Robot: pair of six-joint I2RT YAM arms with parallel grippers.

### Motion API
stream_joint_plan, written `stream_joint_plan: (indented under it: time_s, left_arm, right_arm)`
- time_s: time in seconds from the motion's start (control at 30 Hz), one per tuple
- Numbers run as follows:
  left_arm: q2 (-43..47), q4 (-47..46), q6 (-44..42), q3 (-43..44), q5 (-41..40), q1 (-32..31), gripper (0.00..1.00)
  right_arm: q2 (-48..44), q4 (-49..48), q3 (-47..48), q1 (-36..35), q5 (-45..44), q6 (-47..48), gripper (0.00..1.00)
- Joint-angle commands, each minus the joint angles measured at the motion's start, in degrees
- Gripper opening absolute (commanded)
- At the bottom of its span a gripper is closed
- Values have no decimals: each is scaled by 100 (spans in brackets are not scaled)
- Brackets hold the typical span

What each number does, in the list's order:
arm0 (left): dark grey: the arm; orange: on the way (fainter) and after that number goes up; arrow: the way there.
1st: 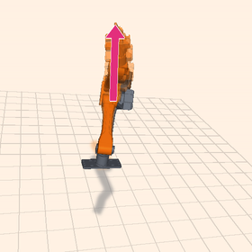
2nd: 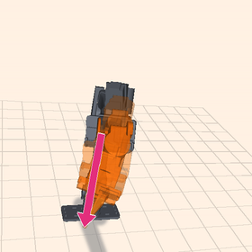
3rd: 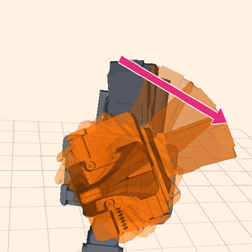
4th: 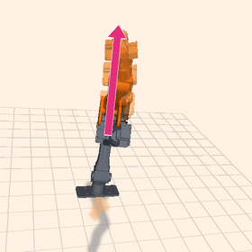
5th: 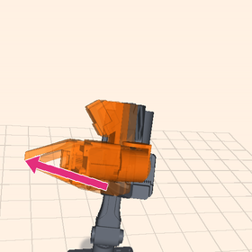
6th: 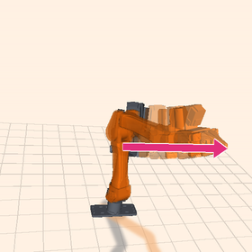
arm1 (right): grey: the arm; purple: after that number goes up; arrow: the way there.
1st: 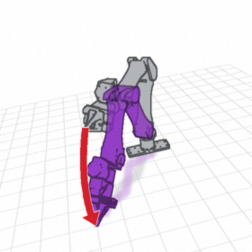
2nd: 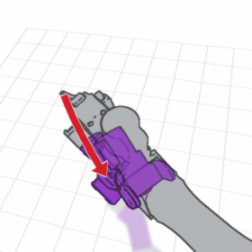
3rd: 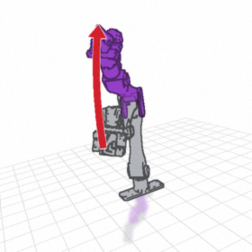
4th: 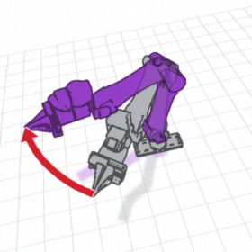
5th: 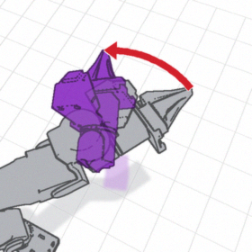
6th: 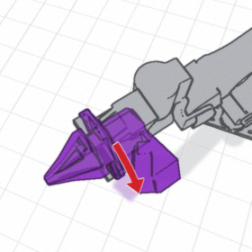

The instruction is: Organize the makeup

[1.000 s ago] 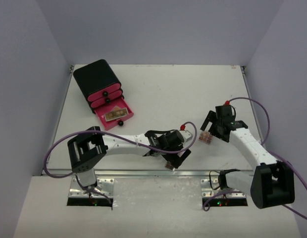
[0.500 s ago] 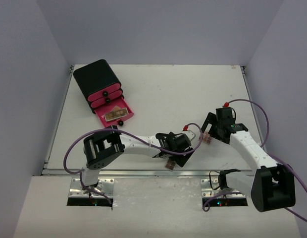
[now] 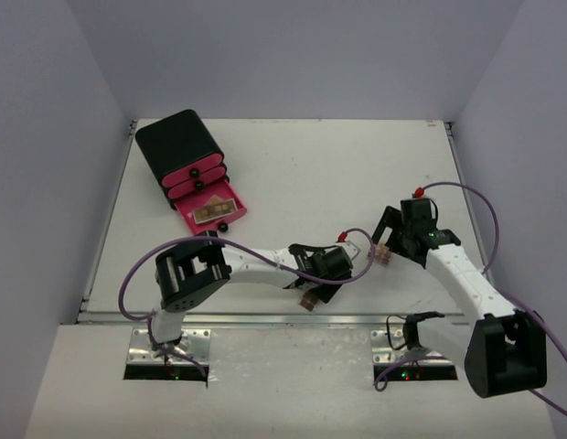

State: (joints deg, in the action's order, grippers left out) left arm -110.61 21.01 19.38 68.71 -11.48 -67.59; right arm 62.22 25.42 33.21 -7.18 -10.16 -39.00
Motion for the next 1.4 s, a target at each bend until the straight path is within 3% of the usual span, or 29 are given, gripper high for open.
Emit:
stream_joint_plan:
  time_s: [0.0,0.07,0.17,0.3,0.43,0.57,0.83,1.0,1.27,1.37]
  left_arm:
    - [-420,707,5,-188,489,-15,7]
    - [-423,777,-8,-218,510,61,0]
    - [-370,883,-168,-156,526,316,0]
    - [0,679,-1327,16,323,804,0]
    - [612,9,-2449,-485,-58,949,0]
    - [1054,-180,-3014,-546,-314,1016,0]
    - [2090,-388,-4017,-339,-19,1271,0]
    - [2363,-7,-4569,-3,323,2510,0]
    - [2957,-791,-6556,-991,609,4131,0]
    - [2786,-843,-6748,-972,799,4584,0]
  right_arm:
    - [-117,-177,-8,32,-177,39,99]
    - [-123,-174,-1,32,-174,57,99]
    - [-143,-179,27,32,-171,76,99]
    - [-175,-232,9,32,-135,68,99]
    - [-146,-310,-27,32,-92,51,99]
    - [-108,-339,-49,39,-77,27,99]
    - [-26,-432,-84,39,64,-4,99]
    - [-75,-432,-96,32,81,10,99]
    - [-55,-456,-104,32,64,57,99]
    - [-24,-482,-127,32,106,40,99]
